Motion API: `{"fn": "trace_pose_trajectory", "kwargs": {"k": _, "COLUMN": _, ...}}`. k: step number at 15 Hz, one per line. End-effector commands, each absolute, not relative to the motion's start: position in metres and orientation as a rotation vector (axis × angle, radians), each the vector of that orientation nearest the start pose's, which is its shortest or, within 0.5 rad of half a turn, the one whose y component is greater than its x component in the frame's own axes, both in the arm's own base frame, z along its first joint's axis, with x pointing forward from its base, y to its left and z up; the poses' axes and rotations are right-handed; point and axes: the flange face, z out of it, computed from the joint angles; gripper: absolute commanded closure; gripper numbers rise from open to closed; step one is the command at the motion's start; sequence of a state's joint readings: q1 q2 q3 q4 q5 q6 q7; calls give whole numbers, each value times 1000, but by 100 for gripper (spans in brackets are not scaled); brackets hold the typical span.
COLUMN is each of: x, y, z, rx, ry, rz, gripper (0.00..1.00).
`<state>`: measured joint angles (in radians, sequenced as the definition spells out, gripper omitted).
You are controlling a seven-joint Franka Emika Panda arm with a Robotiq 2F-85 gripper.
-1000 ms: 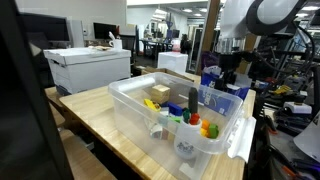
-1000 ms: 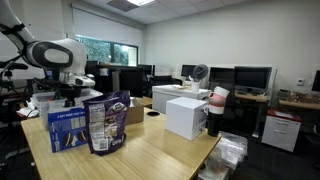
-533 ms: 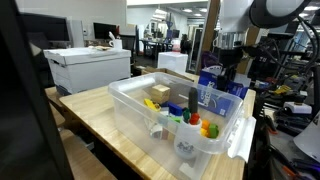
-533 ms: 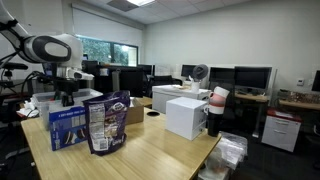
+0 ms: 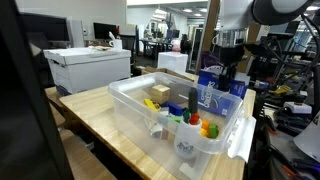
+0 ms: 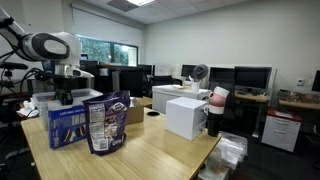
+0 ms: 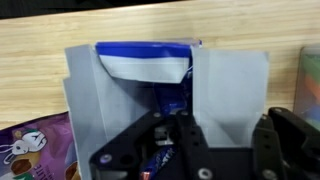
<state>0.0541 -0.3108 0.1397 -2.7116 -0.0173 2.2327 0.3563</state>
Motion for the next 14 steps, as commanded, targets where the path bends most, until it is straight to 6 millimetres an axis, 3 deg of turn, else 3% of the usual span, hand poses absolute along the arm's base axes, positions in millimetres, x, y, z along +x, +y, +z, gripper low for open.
{"fn": "trace_pose_trajectory", "kwargs": {"k": 1, "x": 361, "y": 69, "z": 319, "rx": -3252, "ry": 209, "rz": 235, "gripper": 98}}
{"fn": "trace_pose_trajectory", "kwargs": {"k": 8, "x": 360, "y": 74, "z": 326, "rx": -3331, "ry": 204, "rz": 166, "gripper": 98}}
{"fn": "trace_pose_trajectory", "kwargs": {"k": 14, "x": 365, "y": 93, "z": 338, "rx": -3439, "ry": 159, "rz": 68, "gripper": 98}}
